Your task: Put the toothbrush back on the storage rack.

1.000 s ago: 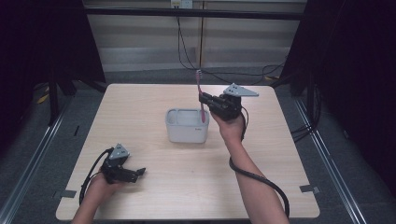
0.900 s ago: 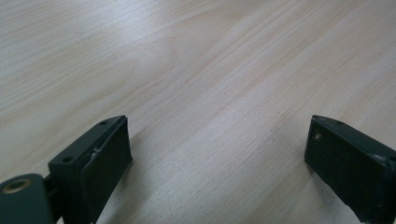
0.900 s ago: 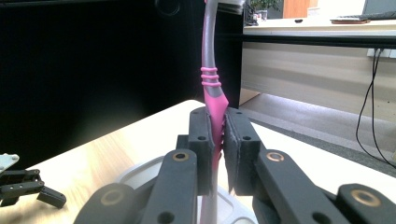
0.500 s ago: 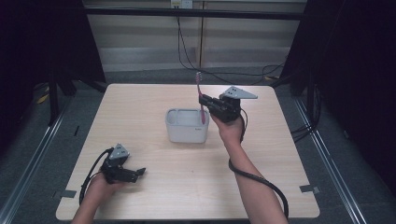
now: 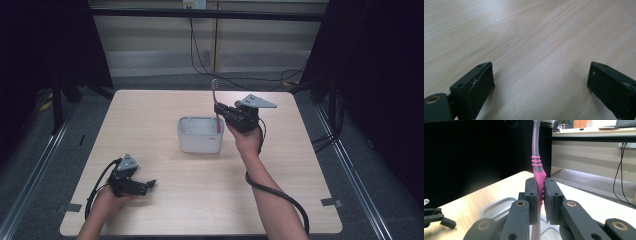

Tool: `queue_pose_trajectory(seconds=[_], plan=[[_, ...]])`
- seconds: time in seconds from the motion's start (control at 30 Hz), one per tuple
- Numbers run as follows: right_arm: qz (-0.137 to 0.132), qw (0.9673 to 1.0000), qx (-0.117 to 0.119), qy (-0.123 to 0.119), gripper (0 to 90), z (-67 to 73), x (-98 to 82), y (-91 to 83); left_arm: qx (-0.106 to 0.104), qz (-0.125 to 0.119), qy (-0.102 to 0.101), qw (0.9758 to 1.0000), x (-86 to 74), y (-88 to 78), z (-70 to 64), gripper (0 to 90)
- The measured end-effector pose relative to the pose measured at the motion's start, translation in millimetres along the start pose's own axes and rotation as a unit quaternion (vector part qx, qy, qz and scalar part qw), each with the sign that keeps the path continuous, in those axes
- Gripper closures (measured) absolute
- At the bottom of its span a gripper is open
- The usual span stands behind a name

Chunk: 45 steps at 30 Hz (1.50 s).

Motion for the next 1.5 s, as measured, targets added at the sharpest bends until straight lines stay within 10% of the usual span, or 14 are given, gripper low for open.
queue_pose_trajectory(seconds=[1.5], plan=[[0.017, 0.9998, 0.003, 0.003, 82.3, 1.8, -28.2, -13.5, 0.000, 0.000, 0.000, 1.0000, 0.0, 0.0, 0.0, 6.7]])
Point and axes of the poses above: each handheld gripper's, and its own axes: y roughly forward along the jaws, x roughly out of its top, z roughly to its left, the point moved 7 cm from there along y, roughly forward along the jaws, and after that the axes turned 8 degrees about -z, right-handed, at the moved point
